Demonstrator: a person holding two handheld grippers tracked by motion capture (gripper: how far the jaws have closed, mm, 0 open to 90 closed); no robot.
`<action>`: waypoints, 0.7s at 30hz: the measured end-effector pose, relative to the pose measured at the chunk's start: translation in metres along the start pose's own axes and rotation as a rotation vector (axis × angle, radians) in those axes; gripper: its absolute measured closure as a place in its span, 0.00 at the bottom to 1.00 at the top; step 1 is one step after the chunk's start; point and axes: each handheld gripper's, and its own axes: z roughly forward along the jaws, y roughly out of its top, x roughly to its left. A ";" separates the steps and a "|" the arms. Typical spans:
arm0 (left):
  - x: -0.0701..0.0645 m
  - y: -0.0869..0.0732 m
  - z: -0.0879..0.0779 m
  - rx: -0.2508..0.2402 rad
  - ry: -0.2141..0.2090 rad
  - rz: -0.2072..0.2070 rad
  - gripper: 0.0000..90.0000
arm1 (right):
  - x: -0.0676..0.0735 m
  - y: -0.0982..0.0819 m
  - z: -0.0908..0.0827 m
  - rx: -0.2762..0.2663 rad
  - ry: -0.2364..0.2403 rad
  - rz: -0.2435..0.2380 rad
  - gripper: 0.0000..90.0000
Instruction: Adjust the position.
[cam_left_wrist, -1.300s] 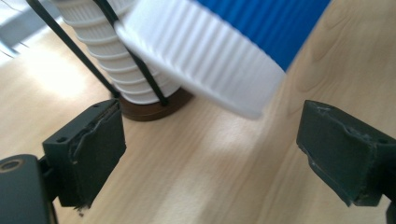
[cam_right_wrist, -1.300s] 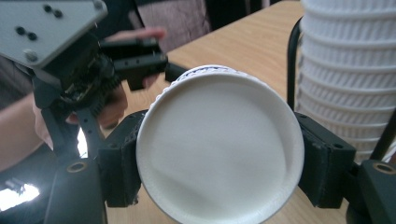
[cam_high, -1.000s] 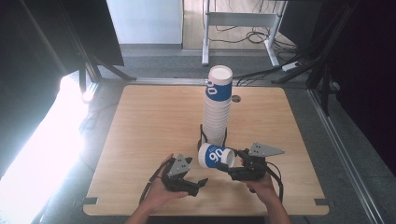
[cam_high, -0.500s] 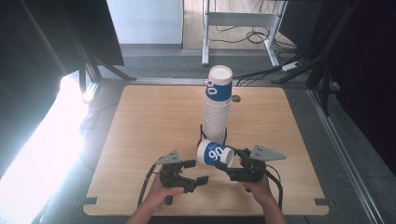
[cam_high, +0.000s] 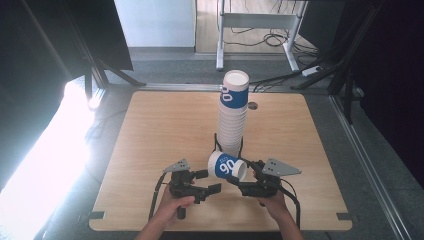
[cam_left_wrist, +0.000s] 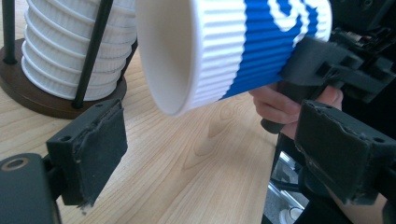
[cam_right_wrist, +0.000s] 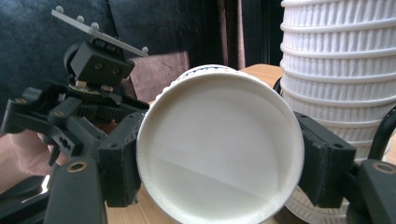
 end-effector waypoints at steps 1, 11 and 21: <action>0.000 0.000 -0.001 -0.001 0.001 0.002 0.10 | 0.000 0.000 0.000 0.001 -0.001 -0.005 0.31; -0.010 0.002 -0.004 -0.008 0.158 0.142 0.12 | -0.003 0.000 -0.001 -0.001 -0.002 0.032 0.31; -0.023 0.001 -0.002 0.010 0.265 0.269 0.12 | -0.001 0.001 -0.002 -0.011 0.004 0.090 0.31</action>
